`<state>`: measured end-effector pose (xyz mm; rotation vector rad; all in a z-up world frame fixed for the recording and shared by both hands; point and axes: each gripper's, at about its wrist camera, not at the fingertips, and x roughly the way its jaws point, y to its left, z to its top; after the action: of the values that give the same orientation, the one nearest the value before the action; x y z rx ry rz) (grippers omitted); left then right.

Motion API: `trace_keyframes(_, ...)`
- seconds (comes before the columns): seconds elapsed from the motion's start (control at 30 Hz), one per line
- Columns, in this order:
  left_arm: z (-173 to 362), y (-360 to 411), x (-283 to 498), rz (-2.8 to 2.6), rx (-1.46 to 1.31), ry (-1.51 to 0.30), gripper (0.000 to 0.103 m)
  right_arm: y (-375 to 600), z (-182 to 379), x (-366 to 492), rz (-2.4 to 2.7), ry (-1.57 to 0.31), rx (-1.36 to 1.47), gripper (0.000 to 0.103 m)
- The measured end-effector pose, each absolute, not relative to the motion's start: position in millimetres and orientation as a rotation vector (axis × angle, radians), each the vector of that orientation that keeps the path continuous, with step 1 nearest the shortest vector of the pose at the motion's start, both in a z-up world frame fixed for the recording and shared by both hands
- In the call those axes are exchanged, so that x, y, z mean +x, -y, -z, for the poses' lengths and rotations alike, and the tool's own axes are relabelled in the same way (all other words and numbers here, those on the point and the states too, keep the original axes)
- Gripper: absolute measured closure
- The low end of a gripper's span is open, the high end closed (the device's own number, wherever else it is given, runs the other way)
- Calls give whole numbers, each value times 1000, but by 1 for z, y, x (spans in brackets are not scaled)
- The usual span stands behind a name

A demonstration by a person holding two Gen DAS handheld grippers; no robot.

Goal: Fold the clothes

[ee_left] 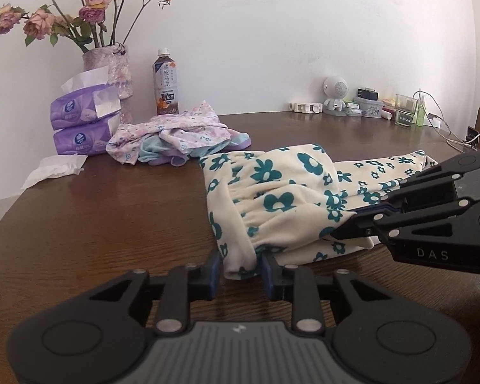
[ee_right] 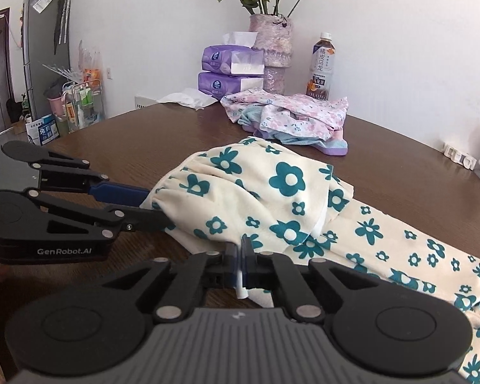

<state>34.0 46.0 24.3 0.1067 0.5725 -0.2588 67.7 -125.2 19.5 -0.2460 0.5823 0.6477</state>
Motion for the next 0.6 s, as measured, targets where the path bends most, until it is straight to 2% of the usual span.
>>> trace_keyframes(0.03, -25, -47, 34, 262, 96, -569, 86, 126, -19, 67, -644, -583, -246, 101)
trace_keyframes(0.1, -25, -49, 34, 265, 87, -568, 88, 127, -18, 65, -633, -581, -250, 101)
trace_keyframes(0.47, -24, -48, 37, 282, 85, -585, 88, 139, -15, 59, -561, -572, -336, 101)
trace_keyframes(0.6, -24, -48, 36, 285, 94, -584, 88, 164, -23, 62, -544, -605, -278, 99)
